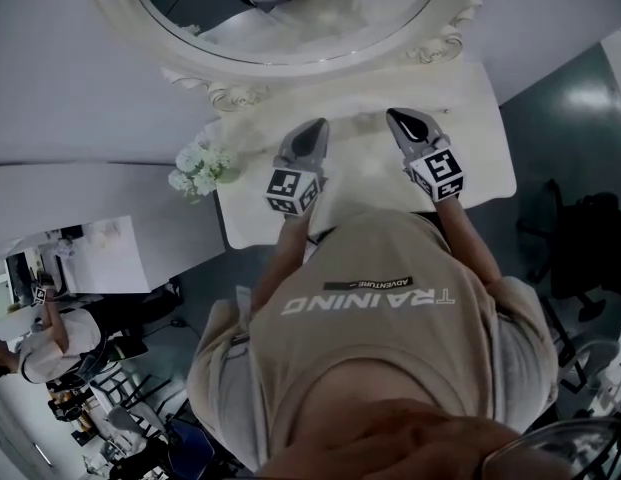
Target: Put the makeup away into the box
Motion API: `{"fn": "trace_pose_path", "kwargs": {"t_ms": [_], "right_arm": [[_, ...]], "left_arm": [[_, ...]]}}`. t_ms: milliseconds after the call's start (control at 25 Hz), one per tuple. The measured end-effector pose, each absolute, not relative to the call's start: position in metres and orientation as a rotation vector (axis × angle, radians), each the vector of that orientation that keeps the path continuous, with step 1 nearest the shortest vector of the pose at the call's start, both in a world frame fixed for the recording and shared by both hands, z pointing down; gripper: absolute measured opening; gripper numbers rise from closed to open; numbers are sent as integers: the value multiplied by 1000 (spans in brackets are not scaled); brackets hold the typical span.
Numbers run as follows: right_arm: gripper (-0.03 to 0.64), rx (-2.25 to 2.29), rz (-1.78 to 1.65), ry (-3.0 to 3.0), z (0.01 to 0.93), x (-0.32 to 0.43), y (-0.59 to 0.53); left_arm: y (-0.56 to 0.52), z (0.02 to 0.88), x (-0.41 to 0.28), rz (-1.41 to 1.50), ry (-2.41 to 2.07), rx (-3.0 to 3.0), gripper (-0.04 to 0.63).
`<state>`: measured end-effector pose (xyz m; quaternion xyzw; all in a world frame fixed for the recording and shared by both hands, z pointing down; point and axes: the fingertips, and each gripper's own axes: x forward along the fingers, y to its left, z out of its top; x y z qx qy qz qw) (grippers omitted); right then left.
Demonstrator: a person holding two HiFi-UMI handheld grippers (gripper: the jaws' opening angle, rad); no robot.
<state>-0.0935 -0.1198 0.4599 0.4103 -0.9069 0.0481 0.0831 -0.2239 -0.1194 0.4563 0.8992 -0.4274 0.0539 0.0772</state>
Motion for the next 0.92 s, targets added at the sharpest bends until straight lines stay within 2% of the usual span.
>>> {"fn": "trace_pose_path", "kwargs": {"t_ms": [360, 600, 920], "right_arm": [[5, 1196, 183, -2693, 472, -96, -102], [5, 1152, 34, -2657, 462, -103, -82], [5, 1147, 58, -2662, 474, -100, -71]], "left_arm": [[-105, 466, -227, 158, -1253, 2669, 8], [-87, 464, -228, 155, -1221, 2705, 8], [-72, 477, -219, 119, -1225, 2681, 8]]}}
